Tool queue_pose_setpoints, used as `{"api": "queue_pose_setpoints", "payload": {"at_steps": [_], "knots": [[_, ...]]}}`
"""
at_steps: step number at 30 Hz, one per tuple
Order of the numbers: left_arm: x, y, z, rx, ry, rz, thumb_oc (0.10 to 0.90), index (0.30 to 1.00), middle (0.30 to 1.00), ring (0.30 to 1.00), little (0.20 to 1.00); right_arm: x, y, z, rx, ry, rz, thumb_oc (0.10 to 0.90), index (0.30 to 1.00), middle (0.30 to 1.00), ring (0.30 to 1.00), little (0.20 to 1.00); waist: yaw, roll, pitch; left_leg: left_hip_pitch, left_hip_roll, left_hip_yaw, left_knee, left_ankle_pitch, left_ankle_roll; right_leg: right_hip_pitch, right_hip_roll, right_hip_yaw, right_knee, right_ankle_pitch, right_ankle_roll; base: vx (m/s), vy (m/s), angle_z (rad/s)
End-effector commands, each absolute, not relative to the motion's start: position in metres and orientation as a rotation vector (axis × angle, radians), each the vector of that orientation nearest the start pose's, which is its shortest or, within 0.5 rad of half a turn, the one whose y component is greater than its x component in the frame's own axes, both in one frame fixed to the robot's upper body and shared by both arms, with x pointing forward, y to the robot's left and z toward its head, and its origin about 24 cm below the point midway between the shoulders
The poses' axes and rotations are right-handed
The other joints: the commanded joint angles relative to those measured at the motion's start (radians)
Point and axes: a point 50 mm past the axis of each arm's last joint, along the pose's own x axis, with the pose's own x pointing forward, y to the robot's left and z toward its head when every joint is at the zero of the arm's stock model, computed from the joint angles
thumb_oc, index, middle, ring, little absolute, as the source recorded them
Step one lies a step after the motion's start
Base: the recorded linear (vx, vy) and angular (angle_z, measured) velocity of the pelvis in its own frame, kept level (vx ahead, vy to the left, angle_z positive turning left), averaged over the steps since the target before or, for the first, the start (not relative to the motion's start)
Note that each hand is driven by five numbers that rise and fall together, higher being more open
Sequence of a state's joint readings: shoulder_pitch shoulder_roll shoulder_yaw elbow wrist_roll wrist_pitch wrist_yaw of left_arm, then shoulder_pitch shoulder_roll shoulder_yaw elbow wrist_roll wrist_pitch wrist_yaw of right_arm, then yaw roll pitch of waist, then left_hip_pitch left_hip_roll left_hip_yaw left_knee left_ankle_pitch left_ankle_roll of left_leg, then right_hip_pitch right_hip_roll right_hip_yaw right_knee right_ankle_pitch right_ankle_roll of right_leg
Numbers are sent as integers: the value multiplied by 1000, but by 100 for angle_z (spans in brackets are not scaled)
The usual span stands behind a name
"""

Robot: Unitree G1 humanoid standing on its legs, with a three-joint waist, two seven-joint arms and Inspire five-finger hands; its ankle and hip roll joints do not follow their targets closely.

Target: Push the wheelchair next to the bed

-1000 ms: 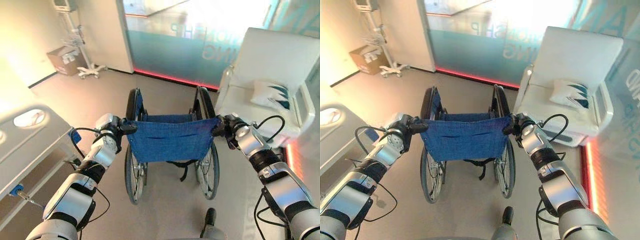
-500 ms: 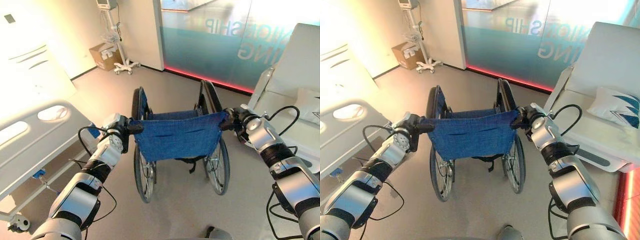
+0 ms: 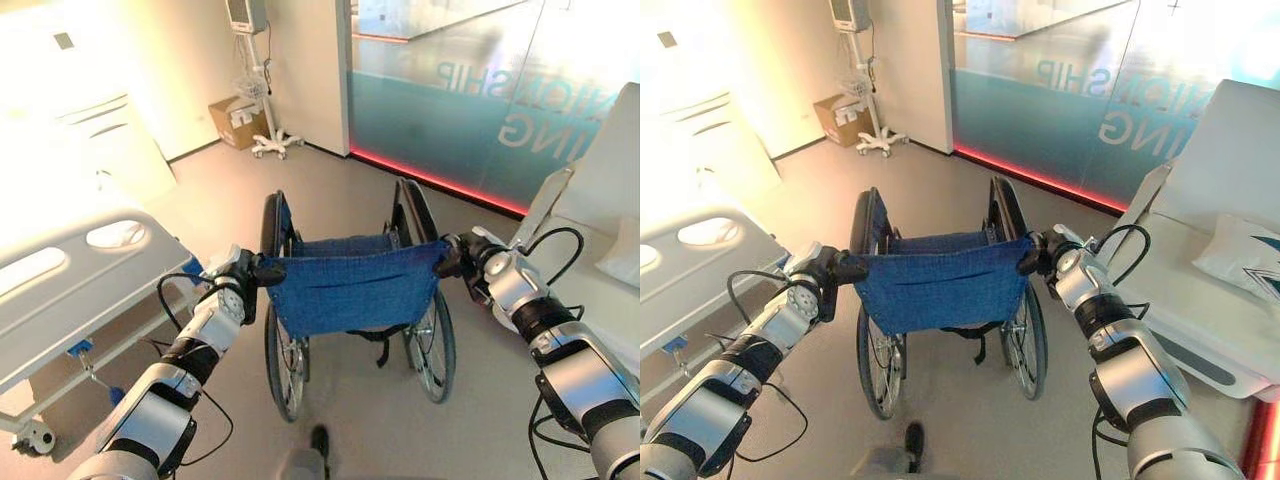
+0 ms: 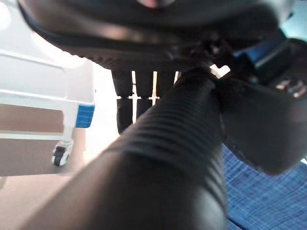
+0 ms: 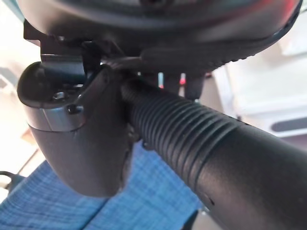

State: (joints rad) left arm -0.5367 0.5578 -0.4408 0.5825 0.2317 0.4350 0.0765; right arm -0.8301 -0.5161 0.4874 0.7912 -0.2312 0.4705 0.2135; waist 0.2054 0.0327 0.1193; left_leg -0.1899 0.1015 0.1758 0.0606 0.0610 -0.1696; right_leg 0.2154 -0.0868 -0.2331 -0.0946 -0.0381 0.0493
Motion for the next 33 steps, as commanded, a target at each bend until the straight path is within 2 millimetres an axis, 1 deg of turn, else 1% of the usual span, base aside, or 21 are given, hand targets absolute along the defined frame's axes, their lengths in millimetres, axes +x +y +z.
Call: {"api": "queue_pose_setpoints", "payload": {"at_steps": [1, 2, 3, 5, 6, 8, 9, 11, 12, 15, 17, 18, 19, 21, 22, 23, 25, 27, 29, 31, 33], "knots": [[300, 238, -1, 856, 637, -214, 400, 300, 300, 300, 300, 387, -205, 118, -1398, 386, 288, 400, 300, 300, 300, 300, 16, -28, 104, -38, -38, 8, -27, 245, 50, 21, 59, -46, 76, 6, -19, 238, 110, -67], [300, 240, 4, 867, 638, -234, 400, 300, 300, 300, 300, 388, -207, 120, -1421, 374, 290, 400, 300, 300, 300, 300, 17, -29, 96, -20, -46, 37, -29, 202, 67, 23, 56, -60, 88, -8, -19, 280, 137, -46], [300, 242, 6, 881, 653, -253, 400, 300, 300, 300, 300, 389, -207, 120, -1426, 371, 293, 400, 300, 300, 300, 300, 20, -40, 87, 3, -73, 54, -10, 132, 96, 26, 44, -66, 114, -31, -13, 288, 135, -28], [297, 244, 6, 897, 675, -280, 400, 300, 300, 300, 300, 388, -207, 120, -1431, 372, 305, 400, 300, 300, 300, 300, 36, -49, 73, -13, -95, 40, 39, 91, 117, 37, 42, -67, 132, -50, -10, 322, 94, -10], [296, 246, 6, 902, 691, -306, 400, 300, 300, 300, 300, 389, -209, 121, -1440, 376, 314, 400, 300, 300, 300, 300, 47, -58, 57, -5, -100, 55, 64, 44, 148, 45, 32, -79, 166, -83, -7, 398, 109, -5], [294, 250, 6, 917, 707, -320, 400, 300, 300, 300, 300, 390, -208, 118, -1439, 383, 323, 400, 300, 300, 300, 300, 60, -68, 38, 20, -118, 53, 47, 27, 169, 50, 17, -101, 225, -95, 17, 400, 137, 14], [294, 251, 5, 919, 710, -318, 400, 300, 300, 300, 300, 390, -205, 116, -1439, 380, 330, 400, 300, 300, 300, 300, 71, -72, 22, 36, -127, 44, 23, 28, 182, 45, 8, -112, 263, -77, 37, 303, 115, 9], [294, 251, 5, 919, 710, -318, 400, 300, 300, 300, 300, 390, -205, 116, -1439, 379, 330, 400, 300, 300, 300, 300, 71, -72, 21, 36, -127, 44, 21, 28, 183, 43, 8, -111, 263, -77, 37, 222, 95, -14], [297, 252, 8, 940, 707, -312, 400, 300, 300, 300, 300, 389, -200, 111, -1448, 361, 340, 400, 300, 300, 300, 300, 78, -85, 2, 69, -154, 31, -23, 21, 211, 31, -23, -113, 407, 0, 87, 395, 163, -23], [303, 248, 14, 967, 695, -315, 400, 300, 300, 300, 300, 386, -202, 109, -1441, 347, 325, 400, 300, 300, 300, 300, 63, -93, 6, 102, -185, -13, -38, 6, 231, -28, -36, -73, 550, 83, 119, 325, 93, 14], [306, 244, 16, 980, 697, -322, 400, 300, 300, 300, 300, 385, -203, 109, -1444, 330, 324, 400, 300, 300, 300, 300, 43, -88, 12, 128, -189, -65, -28, -5, 231, -89, -62, -48, 533, 117, 112, 320, -70, 59], [306, 243, 16, 984, 697, -322, 400, 300, 300, 300, 300, 385, -201, 110, -1450, 317, 329, 400, 300, 300, 300, 300, 31, -83, 22, 150, -185, -81, -26, -12, 227, -127, -76, -39, 516, 113, 109, 351, -159, 51], [307, 242, 16, 988, 699, -323, 400, 300, 300, 300, 300, 385, -200, 114, -1467, 292, 336, 400, 300, 300, 300, 300, 16, -64, 32, 181, -167, -101, -25, -21, 219, -186, -96, -37, 490, 133, 100, 278, -170, 38], [309, 241, 19, 988, 694, -321, 400, 300, 300, 300, 300, 386, -198, 119, -1482, 265, 338, 400, 300, 300, 300, 300, -6, -60, 57, 227, -164, -120, -22, -54, 215, -263, -153, -36, 437, 204, 105, 297, -228, 23], [310, 242, 23, 987, 683, -319, 400, 300, 300, 300, 300, 386, -197, 123, -1499, 249, 339, 400, 300, 300, 300, 300, -27, -73, 82, 268, -172, -142, -9, -108, 212, -319, -206, -20, 315, 288, 125, 377, -314, 10], [311, 242, 26, 991, 672, -325, 400, 300, 300, 300, 300, 386, -199, 124, -1504, 251, 329, 400, 300, 300, 300, 300, -33, -76, 91, 280, -171, -159, -5, -127, 211, -344, -226, -1, 266, 302, 134, 467, -382, 24], [314, 240, 31, 1014, 644, -345, 400, 300, 300, 300, 300, 385, -203, 129, -1520, 266, 306, 400, 300, 300, 300, 300, -49, -73, 105, 304, -152, -204, 15, -172, 199, -375, -253, 32, 58, 313, 146, 429, -333, 71], [314, 236, 32, 1032, 628, -369, 400, 300, 300, 300, 300, 386, -206, 132, -1519, 286, 283, 400, 300, 300, 300, 300, -52, -66, 107, 306, -133, -232, 32, -190, 191, -371, -253, 52, 9, 313, 151, 398, -328, 111], [314, 234, 29, 1050, 621, -395, 400, 300, 300, 300, 300, 387, -210, 136, -1525, 304, 272, 400, 300, 300, 300, 300, -52, -77, 107, 306, -122, -274, 70, -223, 175, -355, -258, 87, 7, 319, 154, 453, -428, 110], [310, 236, 24, 1060, 634, -402, 400, 300, 300, 300, 300, 386, -215, 139, -1526, 311, 283, 400, 300, 300, 300, 300, -62, -94, 99, 314, -106, -313, 106, -247, 160, -324, -235, 105, 57, 284, 157, 399, -398, 127], [304, 239, 16, 1025, 667, -390, 400, 300, 300, 300, 300, 385, -214, 146, -1542, 301, 318, 400, 300, 300, 300, 300, -75, -103, 88, 330, -68, -302, 109, -241, 136, -335, -219, 90, 138, 258, 159, 365, -311, 132]]}}
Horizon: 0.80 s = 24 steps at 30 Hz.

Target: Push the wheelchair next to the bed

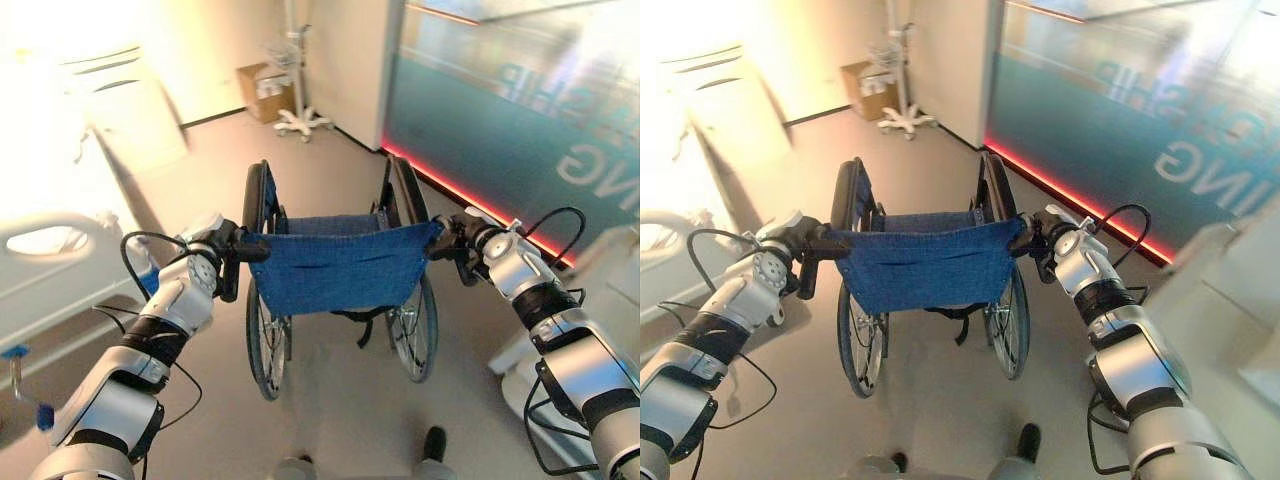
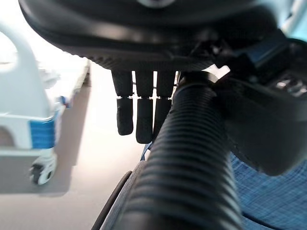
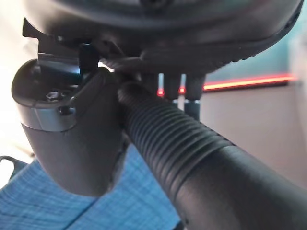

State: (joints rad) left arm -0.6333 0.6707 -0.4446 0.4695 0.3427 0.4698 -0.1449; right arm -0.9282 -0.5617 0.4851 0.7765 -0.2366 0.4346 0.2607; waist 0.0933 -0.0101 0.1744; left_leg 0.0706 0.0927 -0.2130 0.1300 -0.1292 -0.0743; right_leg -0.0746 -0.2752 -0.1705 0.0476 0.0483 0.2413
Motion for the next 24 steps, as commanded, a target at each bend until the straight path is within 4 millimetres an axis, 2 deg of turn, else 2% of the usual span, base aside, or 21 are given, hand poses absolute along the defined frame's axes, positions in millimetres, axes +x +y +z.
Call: {"api": "queue_pose_setpoints", "payload": {"at_steps": [1, 2, 4, 7, 8, 10, 12, 14, 17, 19, 20, 22, 24], "knots": [[302, 240, 12, 1001, 681, -373, 400, 300, 300, 300, 300, 385, -212, 151, -1551, 289, 334, 400, 300, 300, 300, 300, 30, -63, 28, 83, -30, 112, 29, -32, 26, -45, -25, 3, 22, 155, -37, 305, -245, 118], [301, 240, 11, 995, 687, -368, 400, 300, 300, 300, 300, 385, -211, 153, -1558, 284, 341, 400, 300, 300, 300, 300, 28, -63, 27, 88, -20, 120, 24, -25, 21, -44, -22, -6, 29, 149, -40, 329, -290, 70], [301, 238, 5, 986, 699, -343, 400, 300, 300, 300, 300, 384, -211, 162, -1602, 261, 356, 400, 300, 300, 300, 300, 0, -57, 28, 65, 62, 223, 26, 117, -18, -18, 19, -86, 59, 89, -80, 330, -332, 42], [303, 236, 5, 974, 690, -332, 400, 300, 300, 300, 300, 385, -210, 165, -1624, 250, 355, 400, 300, 300, 300, 300, -9, -55, 34, 62, 79, 252, 21, 149, -31, -6, 27, -114, 53, 80, -90, 149, -200, 53], [307, 230, 7, 966, 668, -326, 400, 300, 300, 300, 300, 386, -210, 165, -1648, 256, 349, 400, 300, 300, 300, 300, -16, -48, 39, 64, 95, 286, 9, 194, -47, 9, 45, -144, 45, 61, -108, 173, -253, 31], [312, 225, 10, 959, 633, -321, 400, 300, 300, 300, 300, 387, -214, 164, -1667, 271, 343, 400, 300, 300, 300, 300, -26, -45, 36, 73, 110, 317, 3, 236, -63, 26, 68, -181, 22, 48, -129, 222, -323, 39], [314, 223, 11, 956, 619, -317, 400, 300, 300, 300, 300, 387, -215, 164, -1669, 282, 339, 400, 300, 300, 300, 300, -33, -43, 31, 78, 119, 334, 6, 256, -72, 32, 78, -198, 12, 43, -139, 145, -210, 45], [319, 216, 13, 946, 576, -297, 400, 300, 300, 300, 300, 389, -218, 161, -1657, 315, 330, 400, 300, 300, 300, 300, -48, -44, 17, 90, 148, 391, 35, 301, -89, 39, 96, -245, -6, 34, -163, 180, -275, 41], [324, 210, 13, 937, 555, -272, 400, 300, 300, 300, 300, 390, -219, 156, -1637, 337, 317, 400, 300, 300, 300, 300, -46, -47, 13, 89, 131, 402, 67, 292, -91, 57, 116, -273, -15, 22, -178, 184, -223, 48], [326, 209, 14, 931, 537, -220, 400, 300, 300, 300, 300, 393, -209, 155, -1614, 321, 326, 400, 300, 300, 300, 300, -20, -46, 19, 58, 26, 335, 36, 230, -56, 78, 154, -241, -19, 9, -178, 287, -220, 27], [327, 208, 16, 931, 528, -204, 400, 300, 300, 300, 300, 394, -204, 154, -1607, 315, 325, 400, 300, 300, 300, 300, -8, -45, 25, 33, -8, 327, 15, 215, -43, 92, 169, -227, -22, 5, -177, 269, -166, 5], [330, 205, 20, 921, 497, -177, 400, 300, 300, 300, 300, 395, -195, 152, -1600, 305, 315, 400, 300, 300, 300, 300, 24, -45, 54, -94, -52, 358, -2, 241, -28, 152, 197, -198, -43, -18, -181, 278, -123, 6], [329, 203, 20, 916, 479, -165, 400, 300, 300, 300, 300, 395, -190, 148, -1599, 304, 311, 400, 300, 300, 300, 300, 55, -37, 77, -190, -54, 375, -13, 281, -26, 195, 214, -178, -54, -39, -189, 364, -41, 3]]}}
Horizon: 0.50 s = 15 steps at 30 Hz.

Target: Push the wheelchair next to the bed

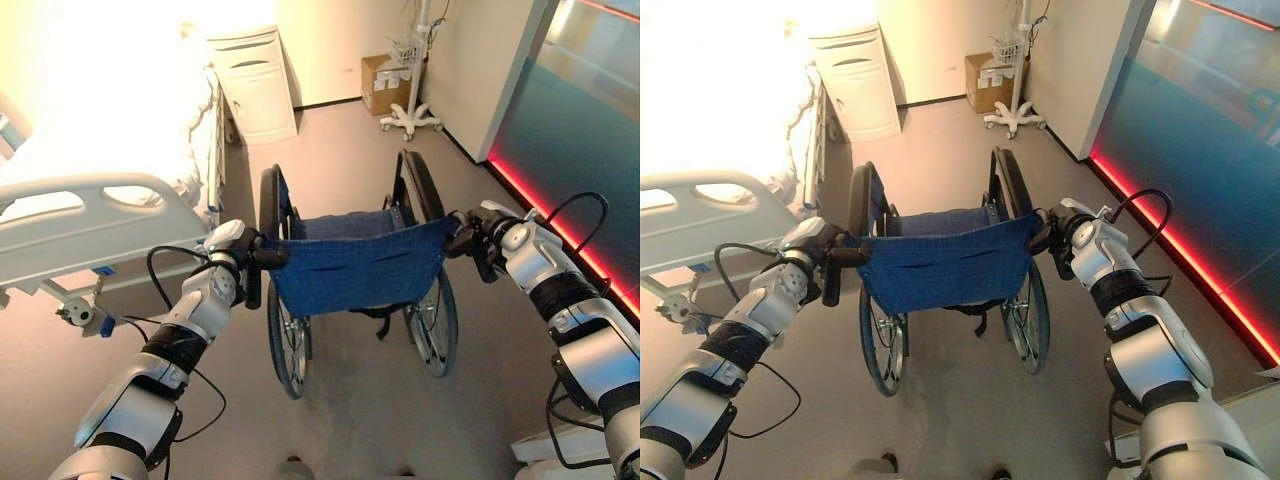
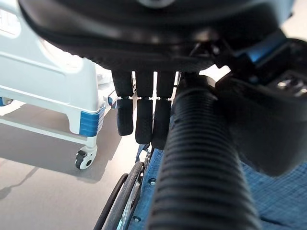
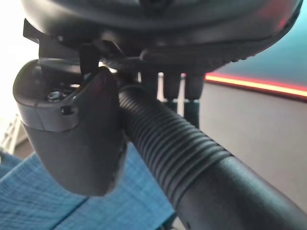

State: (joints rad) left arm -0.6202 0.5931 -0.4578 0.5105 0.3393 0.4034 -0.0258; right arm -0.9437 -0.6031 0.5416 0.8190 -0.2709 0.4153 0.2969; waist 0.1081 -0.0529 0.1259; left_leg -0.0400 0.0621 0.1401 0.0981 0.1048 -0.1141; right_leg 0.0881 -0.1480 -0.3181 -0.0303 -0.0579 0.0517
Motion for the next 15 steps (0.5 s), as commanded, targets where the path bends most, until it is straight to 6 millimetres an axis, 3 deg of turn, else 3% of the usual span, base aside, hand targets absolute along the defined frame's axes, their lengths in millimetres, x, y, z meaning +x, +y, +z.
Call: {"api": "queue_pose_setpoints", "payload": {"at_steps": [1, 3, 6, 8, 9, 10, 11, 12, 15], "knots": [[327, 205, 20, 911, 481, -159, 400, 300, 300, 300, 300, 395, -186, 144, -1601, 304, 321, 400, 300, 300, 300, 300, 71, 21, 140, -135, -16, 18, -28, 105, 10, 72, 108, -6, 18, 45, -7, 510, 27, -33], [325, 211, 21, 908, 500, -154, 400, 300, 300, 300, 300, 397, -184, 145, -1606, 298, 341, 400, 300, 300, 300, 300, 108, 38, 145, -178, -4, 2, -94, 186, 1, 116, 125, 19, 22, 23, -13, 561, 70, -70], [322, 224, 25, 908, 529, -151, 400, 300, 300, 300, 300, 401, -181, 150, -1631, 273, 371, 400, 300, 300, 300, 300, 144, 52, 139, -203, 9, 8, -121, 228, -1, 159, 138, 31, 43, -15, -18, 490, 137, -86], [322, 229, 26, 905, 548, -157, 400, 300, 300, 300, 300, 403, -176, 151, -1661, 256, 382, 400, 300, 300, 300, 300, 147, 45, 126, -174, 6, 70, -87, 138, 38, 156, 129, 20, 79, -44, -17, 394, 155, -73], [323, 230, 25, 904, 559, -156, 400, 300, 300, 300, 300, 403, -172, 149, -1640, 256, 386, 400, 300, 300, 300, 300, 150, 34, 120, -178, -14, 81, -36, 81, 60, 160, 122, 15, 100, -60, -12, 376, 91, -50], [322, 231, 23, 907, 569, -161, 400, 300, 300, 300, 300, 402, -169, 146, -1639, 253, 393, 400, 300, 300, 300, 300, 161, 29, 115, -206, -21, 68, 12, 78, 67, 172, 122, 16, 118, -79, -17, 505, 105, -25], [322, 232, 22, 906, 581, -166, 400, 300, 300, 300, 300, 401, -167, 141, -1636, 245, 405, 400, 300, 300, 300, 300, 172, 16, 106, -210, -24, 79, 51, 27, 99, 174, 110, 6, 159, -108, -15, 413, 83, -18], [321, 232, 21, 910, 584, -166, 400, 300, 300, 300, 300, 400, -167, 139, -1631, 245, 408, 400, 300, 300, 300, 300, 175, 9, 107, -207, -31, 79, 55, 16, 103, 175, 101, 4, 178, -113, -7, 481, 126, -14], [321, 235, 19, 935, 605, -165, 400, 300, 300, 300, 300, 399, -158, 128, -1609, 214, 428, 400, 300, 300, 300, 300, 202, -21, 86, -175, -66, 64, 16, -1, 136, 180, 47, -36, 278, -44, 59, 332, 108, -21]]}}
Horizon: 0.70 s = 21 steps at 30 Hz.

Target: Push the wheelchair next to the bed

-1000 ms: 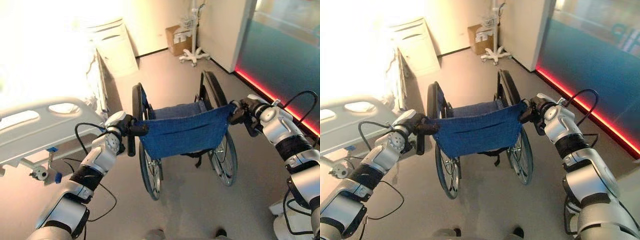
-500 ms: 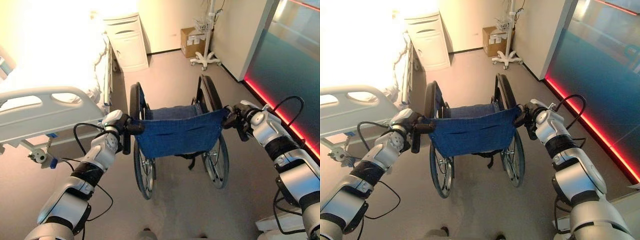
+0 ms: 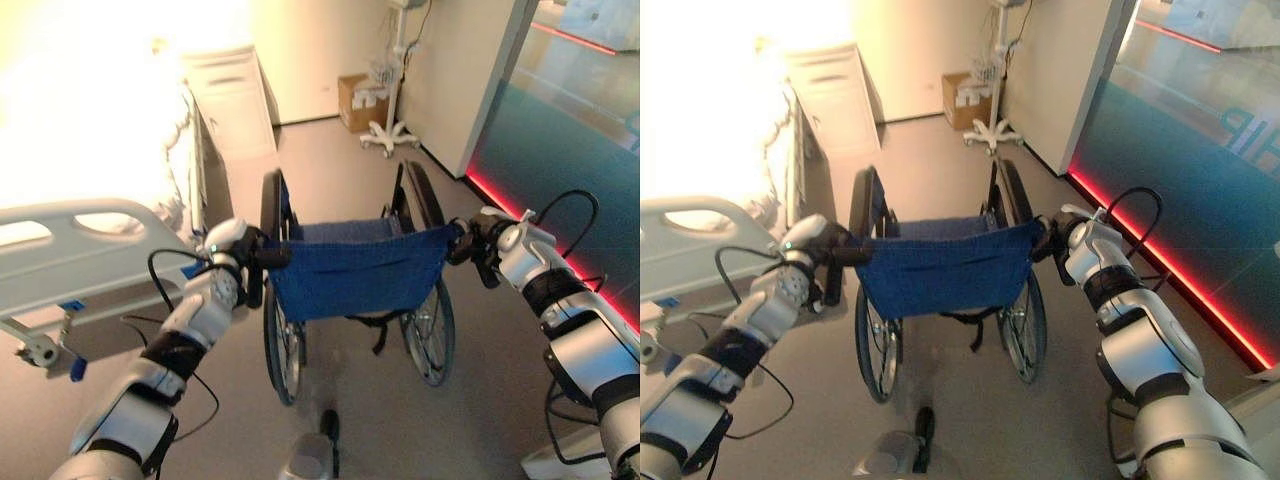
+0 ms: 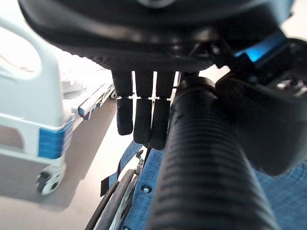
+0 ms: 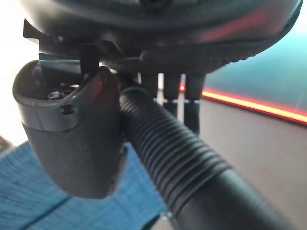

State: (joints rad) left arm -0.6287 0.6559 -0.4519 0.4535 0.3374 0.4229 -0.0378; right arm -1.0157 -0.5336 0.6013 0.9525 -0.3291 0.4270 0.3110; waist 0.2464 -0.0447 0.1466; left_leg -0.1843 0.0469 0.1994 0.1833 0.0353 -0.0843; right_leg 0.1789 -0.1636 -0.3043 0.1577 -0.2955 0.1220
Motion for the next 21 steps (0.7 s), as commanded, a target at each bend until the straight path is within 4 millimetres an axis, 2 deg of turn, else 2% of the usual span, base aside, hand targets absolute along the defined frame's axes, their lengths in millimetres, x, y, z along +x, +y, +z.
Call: {"api": "queue_pose_setpoints", "payload": {"at_steps": [1, 2, 4, 5, 6, 7, 8, 9, 10, 11, 13, 14, 15, 16, 18, 20, 21], "knots": [[324, 232, 21, 942, 599, -163, 400, 300, 300, 300, 300, 399, -153, 128, -1608, 197, 419, 400, 300, 300, 300, 300, 74, -34, 59, -31, -58, -4, -76, 67, 114, 97, 48, -55, 120, 232, 5, 348, 178, -32], [329, 227, 23, 946, 593, -163, 400, 300, 300, 300, 300, 400, -148, 129, -1608, 181, 410, 400, 300, 300, 300, 300, 75, -40, 57, -21, -86, -16, -97, 61, 131, 96, 18, -45, 218, 289, 30, 273, 172, -20], [331, 222, 23, 946, 585, -167, 400, 300, 300, 300, 300, 400, -148, 130, -1611, 175, 405, 400, 300, 300, 300, 300, 71, -33, 50, -15, -94, -29, -112, 61, 138, 79, 23, -28, 251, 325, 40, 278, 144, 11], [332, 215, 21, 959, 579, -188, 400, 300, 300, 300, 300, 398, -151, 126, -1600, 185, 395, 400, 300, 300, 300, 300, 47, -44, 45, 17, -138, -75, -129, 48, 158, 40, 49, 44, 309, 388, 71, 278, 89, 22], [332, 214, 21, 960, 578, -191, 400, 300, 300, 300, 300, 398, -152, 126, -1600, 186, 395, 400, 300, 300, 300, 300, 46, -40, 42, 16, -135, -79, -129, 48, 158, 35, 55, 48, 304, 397, 70, 403, 54, 54], [331, 212, 20, 966, 575, -205, 400, 300, 300, 300, 300, 396, -156, 123, -1596, 191, 400, 400, 300, 300, 300, 300, 24, -42, 41, 46, -152, -115, -122, 32, 161, -11, 37, 68, 308, 423, 67, 315, -40, 72], [331, 210, 20, 968, 567, -203, 400, 300, 300, 300, 300, 395, -155, 125, -1602, 182, 402, 400, 300, 300, 300, 300, 0, -21, 49, 88, -134, -139, -121, 16, 157, -107, 3, 64, 303, 423, 52, 353, -60, 79], [331, 210, 20, 967, 563, -200, 400, 300, 300, 300, 300, 396, -155, 126, -1603, 178, 403, 400, 300, 300, 300, 300, -10, -8, 51, 106, -121, -151, -125, 13, 155, -155, -8, 61, 293, 433, 46, 278, -108, 52], [331, 210, 20, 965, 560, -193, 400, 300, 300, 300, 300, 396, -153, 128, -1601, 169, 408, 400, 300, 300, 300, 300, -30, 1, 63, 146, -115, -170, -128, -6, 152, -228, -44, 61, 286, 443, 41, 380, -278, 27], [332, 213, 23, 964, 545, -185, 400, 300, 300, 300, 300, 396, -156, 130, -1598, 170, 407, 400, 300, 300, 300, 300, -58, 6, 80, 194, -105, -206, -123, -52, 145, -333, -101, 78, 184, 503, 37, 490, -411, 4], [334, 217, 30, 968, 521, -184, 400, 300, 300, 300, 300, 397, -160, 133, -1591, 182, 393, 400, 300, 300, 300, 300, -78, -8, 106, 228, -106, -247, -84, -117, 136, -356, -138, 110, 3, 546, 51, 420, -401, 3], [335, 217, 31, 968, 516, -181, 400, 300, 300, 300, 300, 397, -161, 134, -1591, 184, 390, 400, 300, 300, 300, 300, -81, -8, 110, 231, -105, -255, -78, -125, 134, -359, -142, 114, -22, 551, 53, 494, -462, 63], [339, 219, 39, 962, 473, -186, 400, 300, 300, 300, 300, 400, -166, 143, -1586, 209, 348, 400, 300, 300, 300, 300, -96, 0, 125, 244, -78, -303, -35, -170, 117, -375, -156, 156, -197, 543, 63, 491, -450, 114], [340, 219, 40, 947, 459, -177, 400, 300, 300, 300, 300, 401, -167, 147, -1578, 214, 336, 400, 300, 300, 300, 300, -101, 0, 127, 246, -70, -315, -21, -188, 109, -370, -153, 169, -225, 543, 67, 480, -450, 125], [339, 219, 40, 937, 445, -175, 400, 300, 300, 300, 300, 401, -167, 152, -1573, 225, 325, 400, 300, 300, 300, 300, -103, -9, 127, 243, -60, -328, 20, -217, 91, -360, -156, 177, -226, 542, 67, 300, -294, 123], [335, 222, 35, 900, 443, -175, 400, 300, 300, 300, 300, 399, -175, 152, -1547, 272, 321, 400, 300, 300, 300, 300, -124, -36, 100, 268, -10, -323, 66, -240, 52, -342, -134, 182, -121, 486, 71, 428, -294, 125], [334, 223, 34, 896, 446, -177, 400, 300, 300, 300, 300, 399, -176, 151, -1547, 276, 322, 400, 300, 300, 300, 300, -127, -32, 97, 276, 0, -323, 68, -245, 48, -344, -129, 180, -104, 478, 71, 334, -118, 115]]}}
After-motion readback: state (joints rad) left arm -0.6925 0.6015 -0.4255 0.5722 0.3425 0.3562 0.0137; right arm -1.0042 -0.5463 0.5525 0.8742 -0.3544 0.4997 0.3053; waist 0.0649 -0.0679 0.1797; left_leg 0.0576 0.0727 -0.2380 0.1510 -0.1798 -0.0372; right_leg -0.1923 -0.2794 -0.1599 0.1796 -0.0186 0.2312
